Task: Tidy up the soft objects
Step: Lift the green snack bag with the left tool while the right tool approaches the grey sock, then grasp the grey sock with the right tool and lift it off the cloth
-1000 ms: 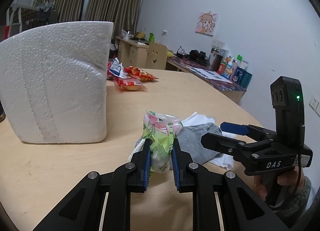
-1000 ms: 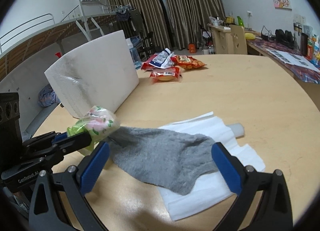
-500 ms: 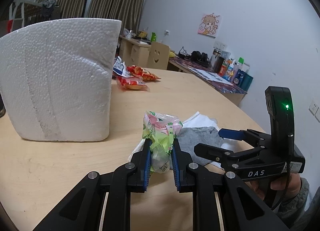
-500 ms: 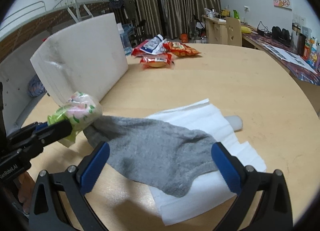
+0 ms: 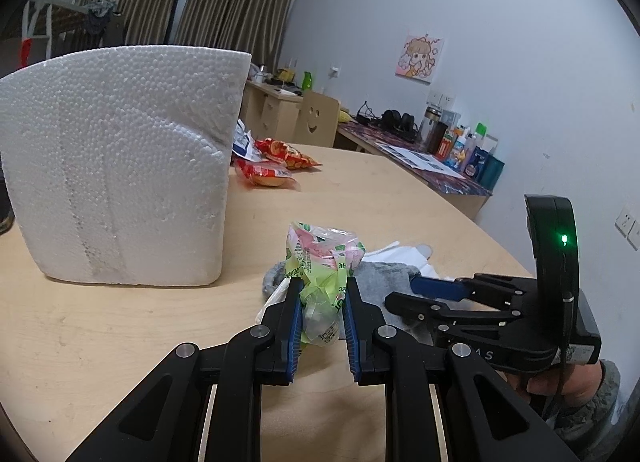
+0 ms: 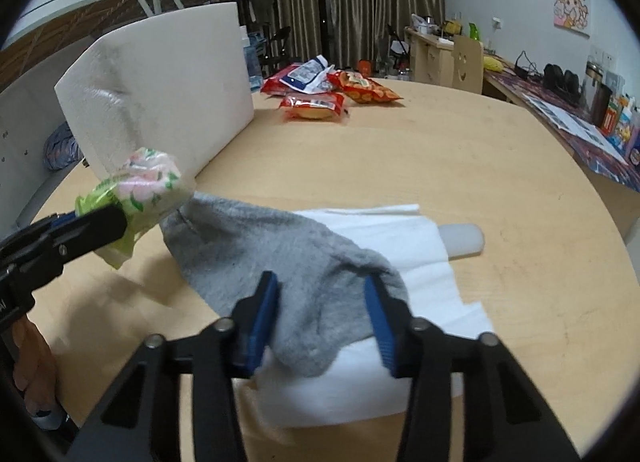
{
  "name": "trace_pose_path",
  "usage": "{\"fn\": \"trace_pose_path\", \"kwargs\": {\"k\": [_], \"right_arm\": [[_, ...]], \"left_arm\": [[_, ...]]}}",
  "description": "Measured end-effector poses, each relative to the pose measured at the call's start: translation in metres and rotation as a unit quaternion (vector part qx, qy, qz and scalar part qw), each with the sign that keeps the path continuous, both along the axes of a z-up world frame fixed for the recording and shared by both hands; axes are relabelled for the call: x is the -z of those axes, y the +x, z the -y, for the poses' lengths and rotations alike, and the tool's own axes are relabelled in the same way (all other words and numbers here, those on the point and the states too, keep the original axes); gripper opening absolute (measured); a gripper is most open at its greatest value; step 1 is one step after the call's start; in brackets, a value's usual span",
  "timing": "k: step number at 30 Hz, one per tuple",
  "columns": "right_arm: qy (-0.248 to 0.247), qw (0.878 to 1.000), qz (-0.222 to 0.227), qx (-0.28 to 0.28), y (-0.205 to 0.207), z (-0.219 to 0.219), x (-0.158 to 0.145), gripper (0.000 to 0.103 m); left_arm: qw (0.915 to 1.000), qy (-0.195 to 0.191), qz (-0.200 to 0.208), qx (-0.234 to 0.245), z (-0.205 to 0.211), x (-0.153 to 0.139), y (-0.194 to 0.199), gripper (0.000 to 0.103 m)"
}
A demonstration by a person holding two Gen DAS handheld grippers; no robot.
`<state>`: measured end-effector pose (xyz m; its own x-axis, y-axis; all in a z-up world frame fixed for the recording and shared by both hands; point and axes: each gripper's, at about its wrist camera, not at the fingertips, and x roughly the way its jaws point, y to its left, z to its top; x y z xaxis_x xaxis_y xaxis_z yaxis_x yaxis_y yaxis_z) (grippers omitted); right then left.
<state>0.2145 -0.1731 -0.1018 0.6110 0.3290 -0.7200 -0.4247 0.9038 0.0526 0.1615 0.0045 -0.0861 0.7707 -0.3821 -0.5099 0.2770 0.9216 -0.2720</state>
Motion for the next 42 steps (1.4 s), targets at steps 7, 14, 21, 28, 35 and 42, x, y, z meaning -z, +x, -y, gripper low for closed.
{"fn": "trace_pose_path", "kwargs": {"k": [7, 14, 21, 28, 35, 42], "right_arm": [[-0.007, 1.0, -0.005, -0.022, -0.014, -0.008, -0.002, 0.029], [0.011, 0.999, 0.004, -0.053, -0.029, -0.022, -0.016, 0.03], [0.01, 0.997, -0.001, -0.076, -0.027, -0.047, -0.011, 0.062], [-0.007, 0.995, -0.008, -0.099, -0.025, -0.072, -0.006, 0.062], [-0.041, 0.995, -0.012, -0.094, -0.018, -0.08, 0.003, 0.061], [-0.062, 0.993, -0.002, -0.105, -0.023, -0.088, 0.003, 0.052]], "left_arm": [[0.9998, -0.014, 0.011, -0.002, -0.006, -0.003, -0.007, 0.02], [0.9993, -0.024, 0.014, -0.024, -0.03, -0.006, -0.019, 0.02], [0.999, -0.013, 0.017, -0.039, -0.049, -0.006, -0.028, 0.02], [0.9988, -0.023, 0.014, -0.042, -0.06, -0.005, -0.027, 0.02], [0.9987, -0.034, 0.018, -0.034, -0.064, -0.004, -0.029, 0.02], [0.9984, -0.04, 0.021, -0.032, -0.067, -0.003, -0.032, 0.02]]}}
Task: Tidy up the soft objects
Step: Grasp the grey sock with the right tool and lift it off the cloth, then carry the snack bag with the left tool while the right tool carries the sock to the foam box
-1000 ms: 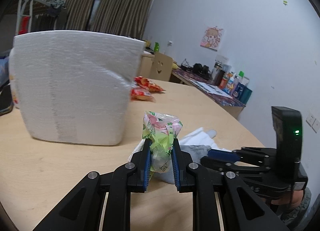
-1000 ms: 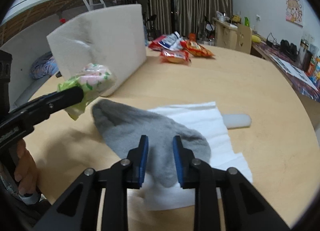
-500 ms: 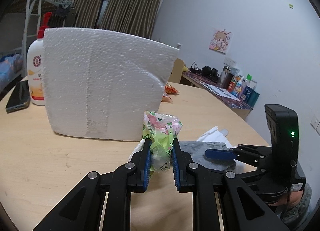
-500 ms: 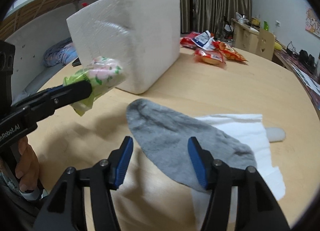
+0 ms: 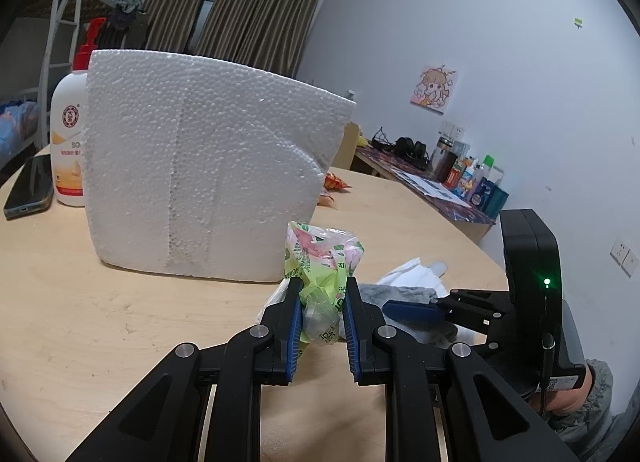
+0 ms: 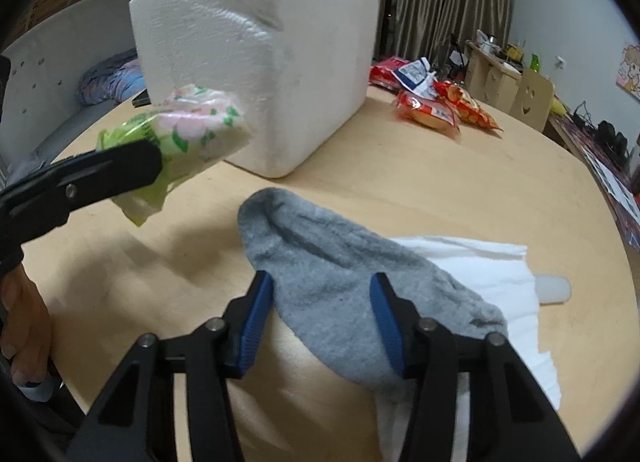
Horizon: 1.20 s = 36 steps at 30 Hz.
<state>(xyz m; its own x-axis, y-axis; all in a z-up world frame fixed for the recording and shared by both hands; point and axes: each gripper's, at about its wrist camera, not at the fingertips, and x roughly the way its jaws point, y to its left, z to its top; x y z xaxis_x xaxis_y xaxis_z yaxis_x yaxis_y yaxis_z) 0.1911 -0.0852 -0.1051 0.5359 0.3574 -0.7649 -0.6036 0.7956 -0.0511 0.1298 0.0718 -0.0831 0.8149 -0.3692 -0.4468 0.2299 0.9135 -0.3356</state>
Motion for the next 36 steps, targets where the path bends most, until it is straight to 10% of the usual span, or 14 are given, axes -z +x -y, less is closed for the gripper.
{"fn": "trace_pose_path", "kwargs": {"k": [7, 16, 36], "right_arm": [[0.006, 1.0, -0.001, 0.013, 0.004, 0.003, -0.002, 0.011], [0.123, 0.991, 0.021, 0.048, 0.002, 0.043, -0.049, 0.01], [0.192, 0.976, 0.081, 0.065, -0.027, 0.076, -0.089, 0.01]], "left_arm": [[1.0, -0.003, 0.004, -0.003, -0.002, -0.001, -0.003, 0.02], [0.9999, -0.012, 0.009, -0.007, -0.005, -0.006, -0.007, 0.02], [0.9975, 0.033, 0.061, -0.014, 0.006, -0.041, -0.048, 0.02]]}}
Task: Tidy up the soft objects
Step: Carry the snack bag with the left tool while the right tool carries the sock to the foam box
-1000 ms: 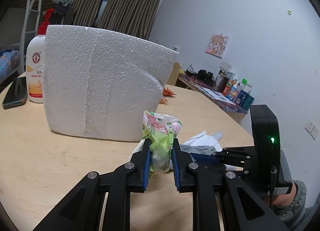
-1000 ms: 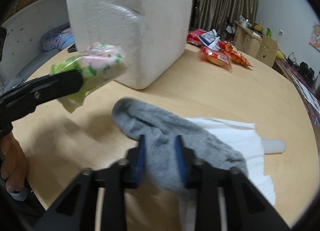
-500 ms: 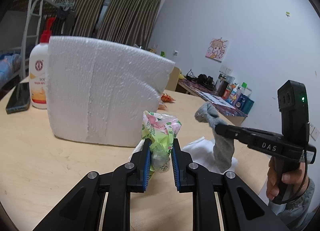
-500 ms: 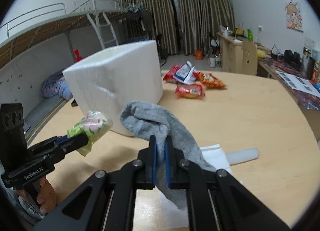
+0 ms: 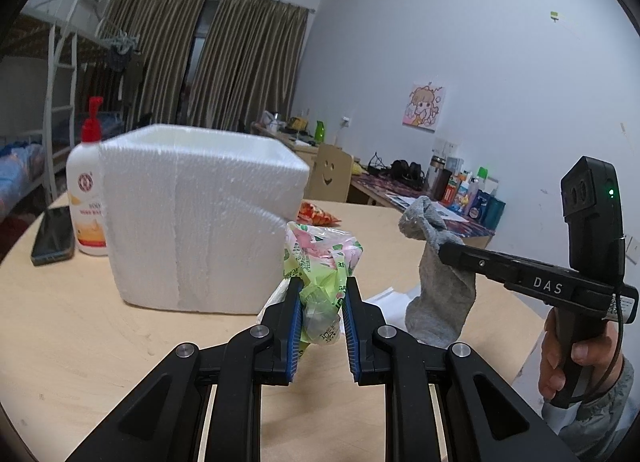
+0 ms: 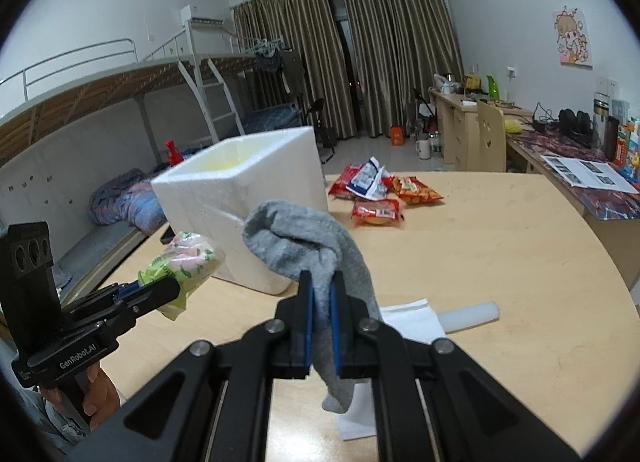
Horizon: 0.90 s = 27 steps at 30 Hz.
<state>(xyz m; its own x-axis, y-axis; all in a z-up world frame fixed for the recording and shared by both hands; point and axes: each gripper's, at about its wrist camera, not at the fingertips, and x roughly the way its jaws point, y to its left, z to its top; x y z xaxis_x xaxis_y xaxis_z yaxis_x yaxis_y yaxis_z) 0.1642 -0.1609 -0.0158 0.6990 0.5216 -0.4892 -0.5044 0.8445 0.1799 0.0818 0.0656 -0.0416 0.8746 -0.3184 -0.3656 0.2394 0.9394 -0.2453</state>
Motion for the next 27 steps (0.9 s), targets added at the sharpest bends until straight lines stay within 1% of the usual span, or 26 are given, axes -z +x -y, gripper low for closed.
{"fn": "trace_pose_path", "kwargs": {"k": [15, 27], "right_arm": [[0.03, 0.999, 0.044, 0.0, -0.031, 0.013, -0.021, 0.01], [0.046, 0.995, 0.083, -0.021, -0.059, 0.009, -0.04, 0.01]], "left_arm": [[0.998, 0.034, 0.052, -0.01, 0.014, -0.039, -0.041, 0.02], [0.9945, 0.051, 0.08, -0.046, 0.013, -0.063, -0.073, 0.02]]}}
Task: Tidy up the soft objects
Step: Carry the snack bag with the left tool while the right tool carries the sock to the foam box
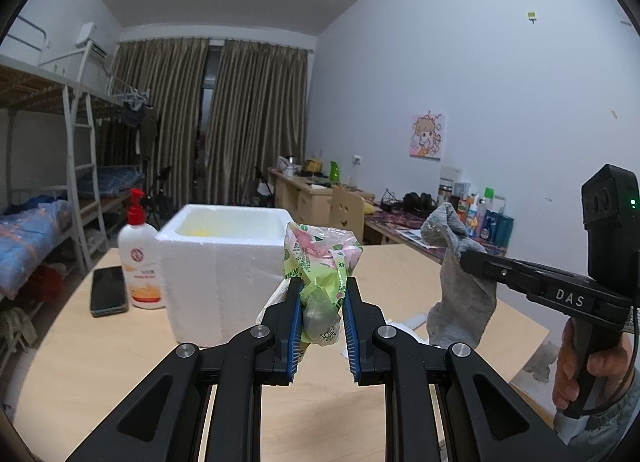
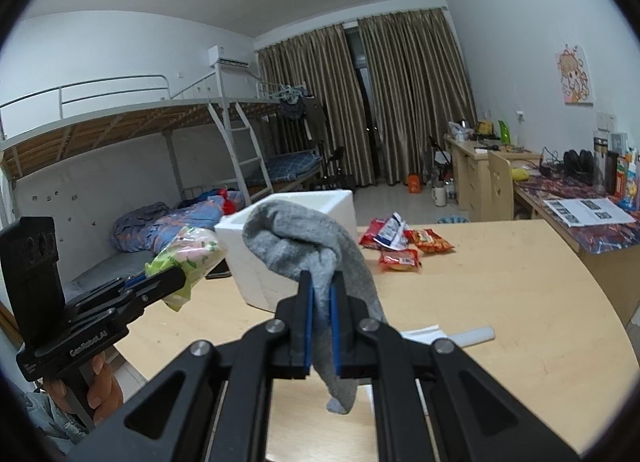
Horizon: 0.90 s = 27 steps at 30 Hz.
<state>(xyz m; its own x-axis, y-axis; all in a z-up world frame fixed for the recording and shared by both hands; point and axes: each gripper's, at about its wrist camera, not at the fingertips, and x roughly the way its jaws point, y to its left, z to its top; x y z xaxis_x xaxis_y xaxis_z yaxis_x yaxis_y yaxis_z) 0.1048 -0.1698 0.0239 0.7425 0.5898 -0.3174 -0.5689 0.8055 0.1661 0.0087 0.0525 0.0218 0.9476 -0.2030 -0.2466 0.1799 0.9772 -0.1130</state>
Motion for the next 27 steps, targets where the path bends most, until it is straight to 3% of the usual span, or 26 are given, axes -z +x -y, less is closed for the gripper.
{"fn": "trace_pose_path", "kwargs": {"k": [14, 27], "right_arm": [[0.008, 0.998, 0.025, -0.063, -0.009, -0.036, -0.005, 0.01], [0.002, 0.995, 0.023, -0.097, -0.002, -0.066, -0.008, 0.01]], "left_arm": [[0.9966, 0.028, 0.034, -0.07, -0.02, -0.019, -0.034, 0.02], [0.9954, 0.026, 0.035, -0.085, -0.032, -0.025, -0.034, 0.02]]}}
